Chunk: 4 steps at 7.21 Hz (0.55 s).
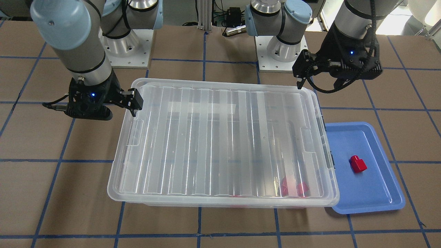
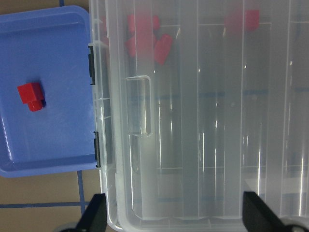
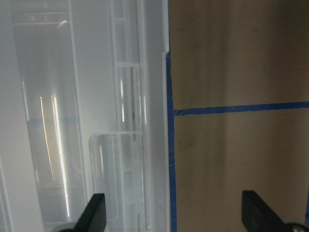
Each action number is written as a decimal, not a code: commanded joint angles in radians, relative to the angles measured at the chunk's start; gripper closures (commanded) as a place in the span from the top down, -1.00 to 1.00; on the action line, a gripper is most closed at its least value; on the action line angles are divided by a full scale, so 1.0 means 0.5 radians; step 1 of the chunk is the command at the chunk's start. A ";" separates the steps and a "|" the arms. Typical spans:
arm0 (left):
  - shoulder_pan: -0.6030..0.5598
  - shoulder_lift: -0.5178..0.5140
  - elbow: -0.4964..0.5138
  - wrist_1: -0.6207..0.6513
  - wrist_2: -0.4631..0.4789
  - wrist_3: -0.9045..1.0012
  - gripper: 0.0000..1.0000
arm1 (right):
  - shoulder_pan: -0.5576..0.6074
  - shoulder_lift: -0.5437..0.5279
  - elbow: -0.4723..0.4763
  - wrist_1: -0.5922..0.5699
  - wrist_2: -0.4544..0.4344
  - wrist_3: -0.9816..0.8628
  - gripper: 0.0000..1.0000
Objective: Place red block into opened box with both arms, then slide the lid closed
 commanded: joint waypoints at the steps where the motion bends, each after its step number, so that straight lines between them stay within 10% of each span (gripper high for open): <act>1: 0.134 -0.028 -0.017 0.013 -0.004 0.089 1.00 | -0.008 0.022 0.135 -0.220 -0.050 -0.010 1.00; 4: 0.544 -0.208 -0.027 0.093 -0.035 0.487 1.00 | -0.054 0.013 0.194 -0.258 -0.293 -0.092 1.00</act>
